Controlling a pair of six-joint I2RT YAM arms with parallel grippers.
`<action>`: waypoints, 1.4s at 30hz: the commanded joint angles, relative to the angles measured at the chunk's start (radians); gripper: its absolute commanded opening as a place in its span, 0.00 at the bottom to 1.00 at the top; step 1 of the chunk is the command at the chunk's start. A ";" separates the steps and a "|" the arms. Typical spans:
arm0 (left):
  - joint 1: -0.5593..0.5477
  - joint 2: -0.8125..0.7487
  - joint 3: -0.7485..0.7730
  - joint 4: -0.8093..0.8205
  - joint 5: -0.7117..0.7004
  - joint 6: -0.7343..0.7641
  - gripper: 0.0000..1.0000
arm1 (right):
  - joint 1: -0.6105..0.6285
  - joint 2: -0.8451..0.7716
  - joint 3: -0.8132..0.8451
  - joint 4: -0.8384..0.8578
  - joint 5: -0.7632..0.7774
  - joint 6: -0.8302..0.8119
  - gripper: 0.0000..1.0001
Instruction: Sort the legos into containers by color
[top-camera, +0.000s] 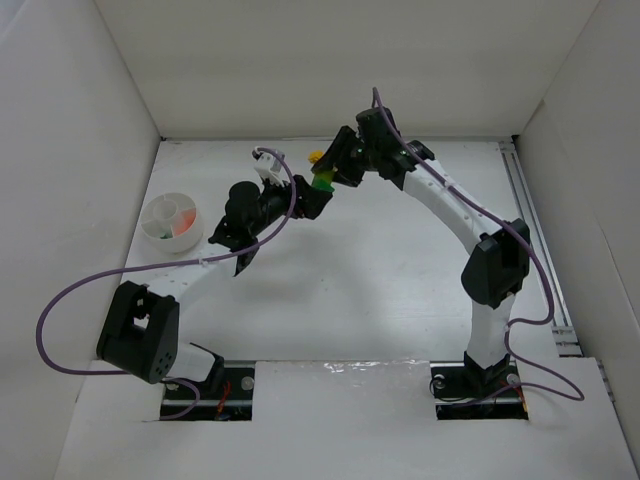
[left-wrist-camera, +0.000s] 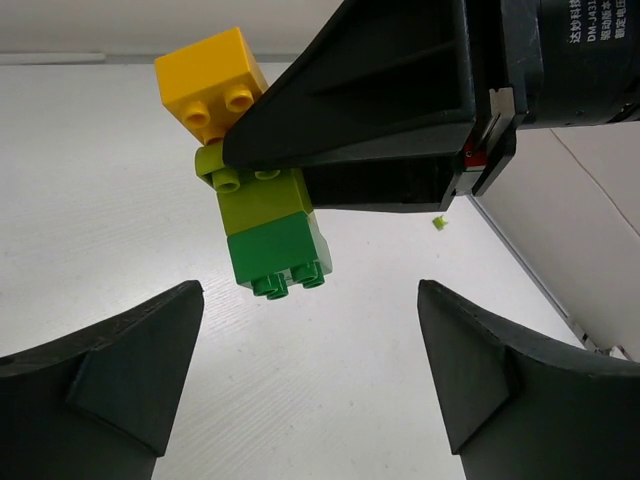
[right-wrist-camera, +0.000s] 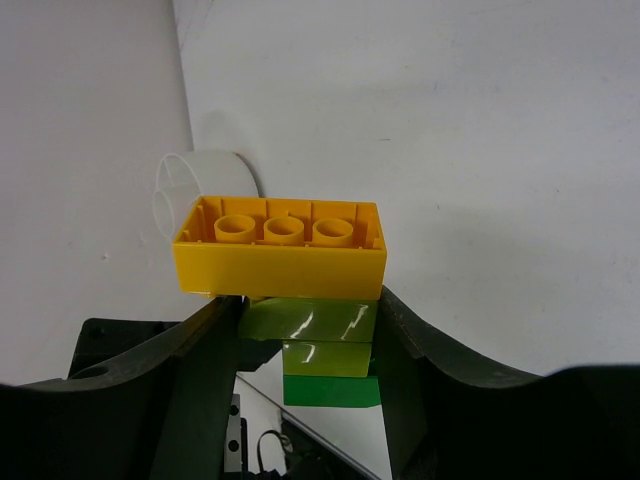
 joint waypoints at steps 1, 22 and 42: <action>-0.002 -0.013 0.006 0.044 0.008 0.000 0.83 | -0.001 -0.037 0.034 0.053 -0.028 0.009 0.00; -0.002 0.014 0.015 0.073 0.028 0.000 0.11 | 0.018 -0.065 0.014 0.090 -0.110 0.009 0.00; -0.002 -0.004 -0.016 0.124 0.014 -0.069 0.69 | 0.038 -0.055 0.023 0.062 -0.030 0.009 0.00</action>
